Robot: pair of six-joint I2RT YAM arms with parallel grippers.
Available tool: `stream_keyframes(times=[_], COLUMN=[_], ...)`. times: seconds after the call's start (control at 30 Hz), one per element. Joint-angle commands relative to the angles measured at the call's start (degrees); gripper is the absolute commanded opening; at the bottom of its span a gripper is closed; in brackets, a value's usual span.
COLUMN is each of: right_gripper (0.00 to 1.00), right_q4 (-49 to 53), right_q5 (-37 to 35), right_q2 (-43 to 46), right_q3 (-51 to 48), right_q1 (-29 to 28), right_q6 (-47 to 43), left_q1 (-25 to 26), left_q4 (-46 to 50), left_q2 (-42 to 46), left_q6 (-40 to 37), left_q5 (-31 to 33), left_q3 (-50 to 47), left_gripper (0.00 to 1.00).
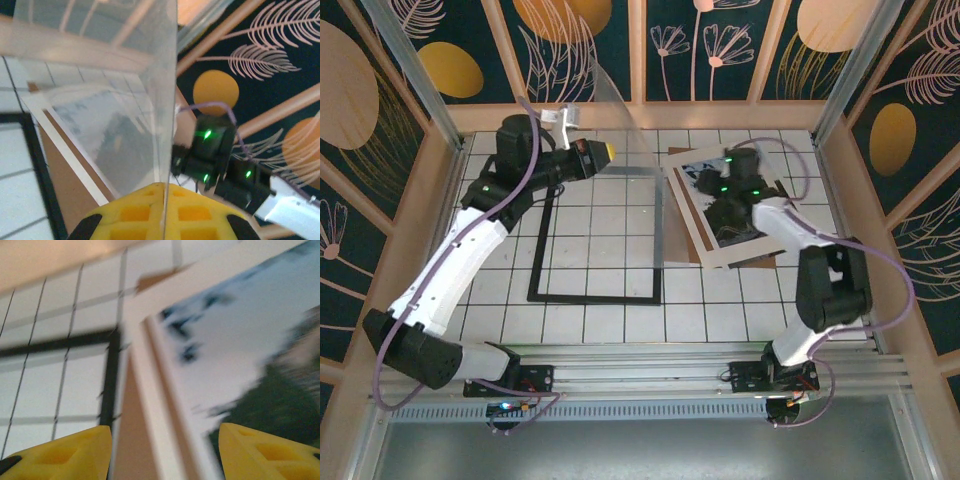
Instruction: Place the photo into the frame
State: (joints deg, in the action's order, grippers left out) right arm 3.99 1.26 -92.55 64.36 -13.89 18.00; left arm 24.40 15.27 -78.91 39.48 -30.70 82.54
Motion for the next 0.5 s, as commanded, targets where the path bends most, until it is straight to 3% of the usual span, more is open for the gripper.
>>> stream_keyframes(times=[0.0,0.1,0.2,0.4,0.47], right_gripper=[0.61,0.62,0.63,0.63,0.63], right_q4=[4.97,6.29,5.28,3.17,2.00], right_q5=[-9.29,-14.34,-11.67,-9.93,-10.47], right_q2=[3.97,5.83,6.22,2.50,1.45], right_q3=[-2.00,-2.34,-3.00,-2.91,-3.47], right_q1=[4.06,5.18,5.01,1.38,-0.87], right_q6=[-3.13,-5.38,-5.38,-4.99,-4.90], left_q1=[-0.87,-4.87,-8.41,-11.33,-12.03], left_q4=[-5.15,-6.91,-9.50,-4.88,-0.39], left_q2=[-1.56,-3.20,-5.65,-14.47,-17.29], left_q6=[3.98,5.69,6.18,-0.36,-3.96], left_q5=[-5.88,-7.79,-8.70,-8.38,-5.51], left_q3=[-2.91,-9.87,-17.38,-18.21,-16.37], left_gripper=[0.00,0.00,0.00,0.00,0.00])
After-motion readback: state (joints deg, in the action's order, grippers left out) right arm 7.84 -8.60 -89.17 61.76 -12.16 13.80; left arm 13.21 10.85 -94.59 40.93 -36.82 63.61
